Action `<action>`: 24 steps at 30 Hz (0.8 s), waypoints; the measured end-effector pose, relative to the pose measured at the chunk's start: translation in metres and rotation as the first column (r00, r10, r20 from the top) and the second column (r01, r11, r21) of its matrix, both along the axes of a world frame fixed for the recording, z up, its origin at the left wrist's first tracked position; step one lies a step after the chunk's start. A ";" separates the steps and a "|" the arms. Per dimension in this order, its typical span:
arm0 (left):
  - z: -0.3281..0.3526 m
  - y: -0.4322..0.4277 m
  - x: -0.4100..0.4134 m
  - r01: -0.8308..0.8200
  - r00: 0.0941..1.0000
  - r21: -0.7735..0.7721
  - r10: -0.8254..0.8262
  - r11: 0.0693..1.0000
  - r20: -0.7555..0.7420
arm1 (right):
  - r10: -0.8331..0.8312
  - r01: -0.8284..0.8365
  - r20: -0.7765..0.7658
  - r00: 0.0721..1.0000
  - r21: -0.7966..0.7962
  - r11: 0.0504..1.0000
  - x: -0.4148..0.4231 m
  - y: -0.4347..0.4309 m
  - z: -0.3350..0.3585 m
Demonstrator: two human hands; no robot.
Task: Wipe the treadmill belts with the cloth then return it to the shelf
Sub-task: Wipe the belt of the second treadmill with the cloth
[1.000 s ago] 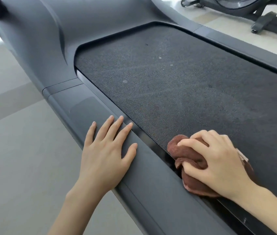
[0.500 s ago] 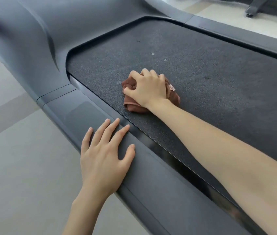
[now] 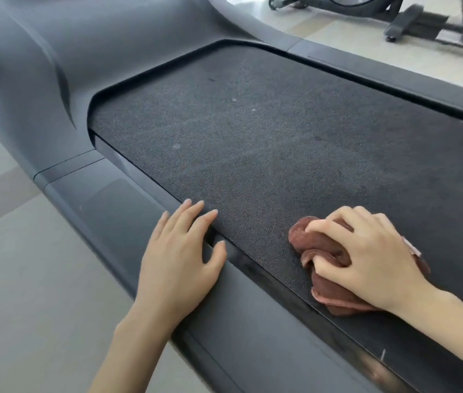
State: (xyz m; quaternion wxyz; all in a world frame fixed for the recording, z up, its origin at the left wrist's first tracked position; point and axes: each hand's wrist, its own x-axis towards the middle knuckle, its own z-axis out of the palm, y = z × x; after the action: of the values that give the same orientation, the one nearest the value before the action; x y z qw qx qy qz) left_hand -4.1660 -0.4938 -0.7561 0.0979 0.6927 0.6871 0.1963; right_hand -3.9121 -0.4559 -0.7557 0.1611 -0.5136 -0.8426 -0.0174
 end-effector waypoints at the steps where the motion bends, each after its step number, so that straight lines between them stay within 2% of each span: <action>1: 0.000 0.009 0.008 0.040 0.999 -0.005 -0.040 0.999 -0.002 | 0.006 -0.006 -0.011 1.000 0.000 1.000 0.001 0.004 0.000; 6: -0.007 0.050 0.050 0.130 0.989 -0.031 -0.132 0.991 -0.066 | -0.025 0.028 -0.053 0.998 0.044 0.999 -0.025 0.063 -0.005; 9: -0.021 0.053 0.058 0.150 0.970 -0.076 -0.162 0.986 -0.181 | -0.121 0.123 -0.041 0.992 0.058 0.991 -0.036 0.123 -0.009; 14: -0.023 0.052 0.055 0.145 0.966 -0.064 -0.156 0.987 -0.208 | -0.295 0.295 -0.013 0.955 0.023 0.955 -0.052 0.188 -0.012; 17: -0.023 0.052 0.055 0.154 0.962 -0.073 -0.166 0.985 -0.217 | -0.291 0.291 -0.016 0.957 0.057 0.955 -0.046 0.164 -0.014; 20: -0.024 0.052 0.053 0.158 0.959 -0.068 -0.170 0.985 -0.225 | -0.171 0.171 -0.021 0.985 0.037 0.985 -0.018 0.110 -0.010; 24: -0.023 0.052 0.054 0.155 0.958 -0.077 -0.169 0.985 -0.231 | -0.071 0.070 -0.027 0.997 -0.019 0.997 0.062 0.040 -0.001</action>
State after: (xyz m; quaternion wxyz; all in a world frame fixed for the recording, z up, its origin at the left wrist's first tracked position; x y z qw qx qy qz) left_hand -4.1122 -0.4422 -0.7793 0.0511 0.7618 0.6403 0.0837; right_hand -3.8500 -0.4156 -0.7569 0.1672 -0.5446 -0.8218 -0.0084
